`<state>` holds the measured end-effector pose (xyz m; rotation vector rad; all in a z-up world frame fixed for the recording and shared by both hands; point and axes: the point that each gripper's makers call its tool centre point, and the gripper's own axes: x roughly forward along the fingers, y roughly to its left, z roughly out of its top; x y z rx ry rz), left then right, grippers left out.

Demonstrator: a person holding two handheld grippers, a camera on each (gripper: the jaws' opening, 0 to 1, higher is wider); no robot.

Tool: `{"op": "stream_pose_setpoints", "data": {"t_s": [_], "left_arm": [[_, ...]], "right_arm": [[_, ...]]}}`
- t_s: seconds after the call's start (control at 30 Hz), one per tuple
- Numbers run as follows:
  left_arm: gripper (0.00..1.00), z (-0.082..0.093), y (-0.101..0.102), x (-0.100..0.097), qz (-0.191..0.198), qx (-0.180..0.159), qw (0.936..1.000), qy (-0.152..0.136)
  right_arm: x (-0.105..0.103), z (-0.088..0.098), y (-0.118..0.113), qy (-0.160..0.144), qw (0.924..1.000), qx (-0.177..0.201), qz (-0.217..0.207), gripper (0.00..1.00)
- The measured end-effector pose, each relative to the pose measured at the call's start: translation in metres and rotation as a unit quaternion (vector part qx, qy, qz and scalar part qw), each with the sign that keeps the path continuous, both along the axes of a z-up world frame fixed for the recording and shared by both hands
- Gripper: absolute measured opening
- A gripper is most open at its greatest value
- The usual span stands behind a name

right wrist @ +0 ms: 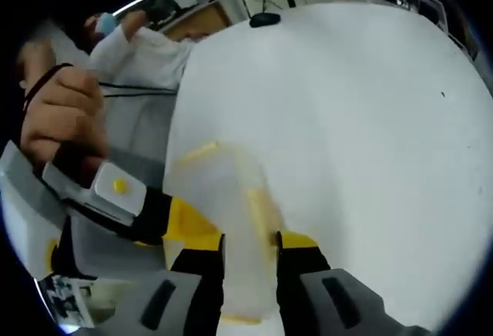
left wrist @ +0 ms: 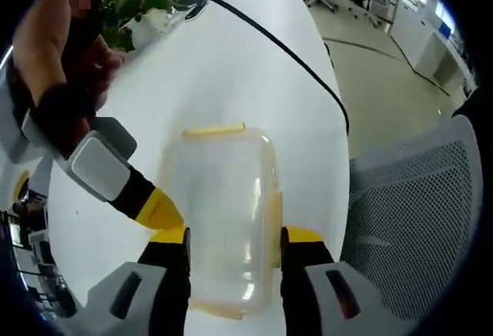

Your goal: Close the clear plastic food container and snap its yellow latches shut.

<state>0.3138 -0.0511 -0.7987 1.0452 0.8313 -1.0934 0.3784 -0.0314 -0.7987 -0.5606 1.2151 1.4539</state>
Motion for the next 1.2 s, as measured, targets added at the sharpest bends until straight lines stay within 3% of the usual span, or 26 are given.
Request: {"op": "stream_pose_setpoints", "data": {"t_s": [0.13, 0.47, 0.63, 0.67, 1.2], "left_arm": [[0.45, 0.0008, 0.0006, 0.0006, -0.003, -0.010, 0.9999, -0.002], [0.43, -0.0016, -0.0010, -0.0012, -0.008, 0.010, 0.9998, -0.016], [0.42, -0.0027, -0.0025, -0.0024, -0.013, 0.014, 0.9995, -0.026], [0.42, -0.0038, -0.0010, -0.0001, -0.028, 0.027, 0.9980, -0.049], [0.44, -0.0030, 0.0032, 0.0022, -0.042, 0.022, 0.9980, -0.042]], "right_arm": [[-0.0004, 0.0000, 0.0005, 0.006, 1.0000, -0.001, 0.002, 0.23], [-0.0005, -0.0012, 0.0000, 0.040, 0.9991, -0.013, 0.003, 0.21], [-0.0012, -0.0006, 0.0028, 0.038, 0.9992, -0.008, 0.004, 0.22], [-0.0004, -0.0011, 0.0020, 0.035, 0.9993, -0.012, -0.004, 0.22], [0.0001, -0.0017, -0.0007, 0.030, 0.9994, -0.006, -0.019, 0.24]]}}
